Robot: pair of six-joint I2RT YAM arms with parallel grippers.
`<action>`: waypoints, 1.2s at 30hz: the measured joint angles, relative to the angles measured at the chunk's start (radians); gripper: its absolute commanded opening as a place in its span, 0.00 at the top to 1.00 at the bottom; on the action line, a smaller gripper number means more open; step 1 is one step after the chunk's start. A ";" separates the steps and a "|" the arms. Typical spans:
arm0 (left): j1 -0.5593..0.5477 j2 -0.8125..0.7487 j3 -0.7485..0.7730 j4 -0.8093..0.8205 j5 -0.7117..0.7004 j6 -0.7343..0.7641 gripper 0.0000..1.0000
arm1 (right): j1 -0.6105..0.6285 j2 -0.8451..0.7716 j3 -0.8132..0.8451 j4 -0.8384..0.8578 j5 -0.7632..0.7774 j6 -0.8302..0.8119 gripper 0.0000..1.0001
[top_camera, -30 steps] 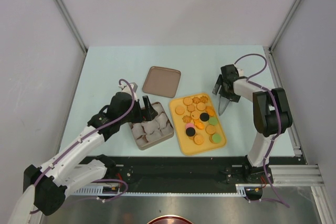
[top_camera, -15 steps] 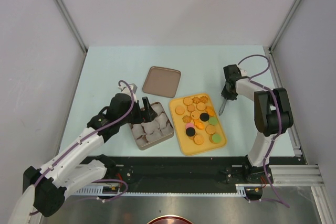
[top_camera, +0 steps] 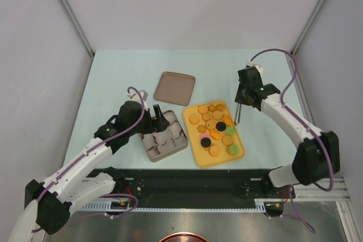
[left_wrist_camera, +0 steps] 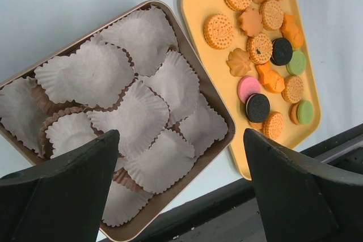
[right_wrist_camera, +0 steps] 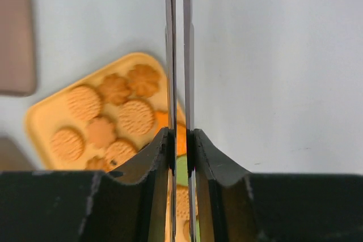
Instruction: Pack the cookies
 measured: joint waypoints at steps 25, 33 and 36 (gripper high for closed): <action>-0.069 -0.002 -0.043 0.071 0.050 -0.076 0.06 | 0.150 -0.229 0.006 -0.293 -0.249 -0.149 0.72; -0.069 -0.016 -0.048 0.068 0.041 -0.077 0.07 | 0.253 -0.299 -0.034 -0.308 -0.213 -0.101 0.53; -0.070 -0.032 -0.058 0.068 0.033 -0.079 0.07 | 0.281 -0.320 -0.085 -0.306 -0.212 -0.076 0.53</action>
